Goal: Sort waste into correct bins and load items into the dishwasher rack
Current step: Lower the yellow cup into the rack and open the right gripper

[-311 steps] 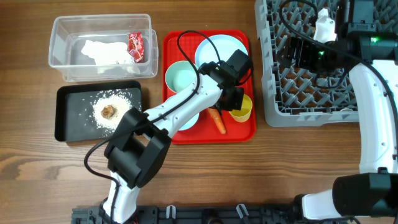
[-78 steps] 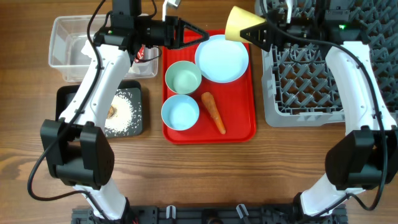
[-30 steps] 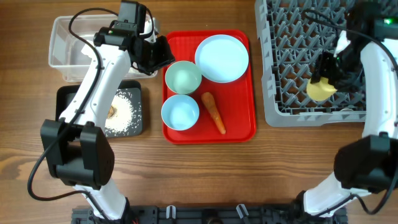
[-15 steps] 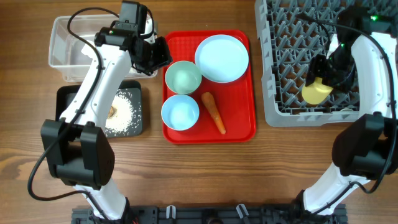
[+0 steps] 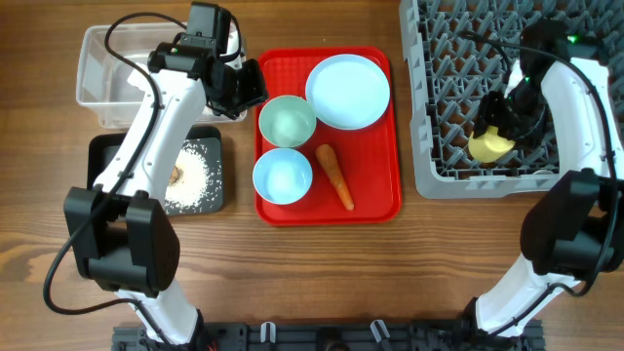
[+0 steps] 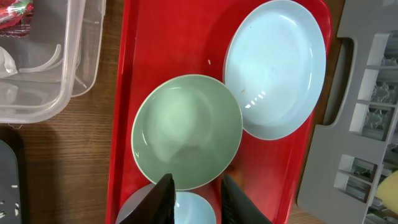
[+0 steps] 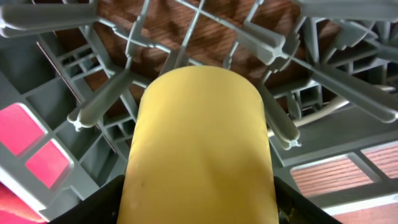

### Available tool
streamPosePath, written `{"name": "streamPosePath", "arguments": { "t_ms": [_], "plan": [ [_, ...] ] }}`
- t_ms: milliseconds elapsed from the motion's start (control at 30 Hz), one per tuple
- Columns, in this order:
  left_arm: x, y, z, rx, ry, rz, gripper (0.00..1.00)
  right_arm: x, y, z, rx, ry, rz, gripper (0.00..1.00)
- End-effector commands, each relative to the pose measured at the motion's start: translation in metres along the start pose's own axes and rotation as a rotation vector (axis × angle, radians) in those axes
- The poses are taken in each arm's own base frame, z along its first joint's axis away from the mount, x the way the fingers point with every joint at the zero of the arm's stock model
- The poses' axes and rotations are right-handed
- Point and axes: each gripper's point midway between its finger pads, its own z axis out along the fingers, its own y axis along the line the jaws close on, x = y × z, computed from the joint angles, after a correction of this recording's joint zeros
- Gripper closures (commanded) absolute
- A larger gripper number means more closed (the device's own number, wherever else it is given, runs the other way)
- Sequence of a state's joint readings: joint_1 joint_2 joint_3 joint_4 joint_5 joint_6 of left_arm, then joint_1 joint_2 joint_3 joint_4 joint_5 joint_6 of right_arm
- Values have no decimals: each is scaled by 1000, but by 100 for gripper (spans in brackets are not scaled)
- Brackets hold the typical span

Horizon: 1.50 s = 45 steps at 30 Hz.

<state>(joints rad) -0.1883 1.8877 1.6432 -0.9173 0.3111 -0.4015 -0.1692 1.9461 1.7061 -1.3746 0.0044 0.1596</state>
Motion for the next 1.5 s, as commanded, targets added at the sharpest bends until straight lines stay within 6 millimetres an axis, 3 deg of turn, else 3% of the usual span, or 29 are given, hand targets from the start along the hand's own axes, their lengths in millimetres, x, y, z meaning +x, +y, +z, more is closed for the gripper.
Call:
{"name": "streamPosePath", "arguments": {
  "t_ms": [0,333,500,533,667,1000,1167,1333,1467],
  "plan": [
    [-1,1,2,-12,-3,12,75,4,-3,9,18,29,-2,36],
    [-1,1,2,-12,-3,12,75,31,6,6,-44,141,-51,36],
    [-1,1,2,-12,-3,12,75,31,6,6,-47,141,-51,36],
    [-1,1,2,-12,-3,12,75,30,6,6,-48,137,-50,32],
    [-1,1,2,-13,-1,12,75,26,7,7,-50,121,-50,1],
    [1,1,2,-15,4,10,75,18,8,5,-55,87,-48,0],
    [1,1,2,-15,3,10,75,4,12,-23,-73,11,-48,0],
    [-1,1,2,-13,-3,12,76,-13,50,-79,-238,-164,-120,1],
    [-1,0,2,-14,-4,14,76,-15,84,-108,-311,-267,-209,0]
  ]
}}
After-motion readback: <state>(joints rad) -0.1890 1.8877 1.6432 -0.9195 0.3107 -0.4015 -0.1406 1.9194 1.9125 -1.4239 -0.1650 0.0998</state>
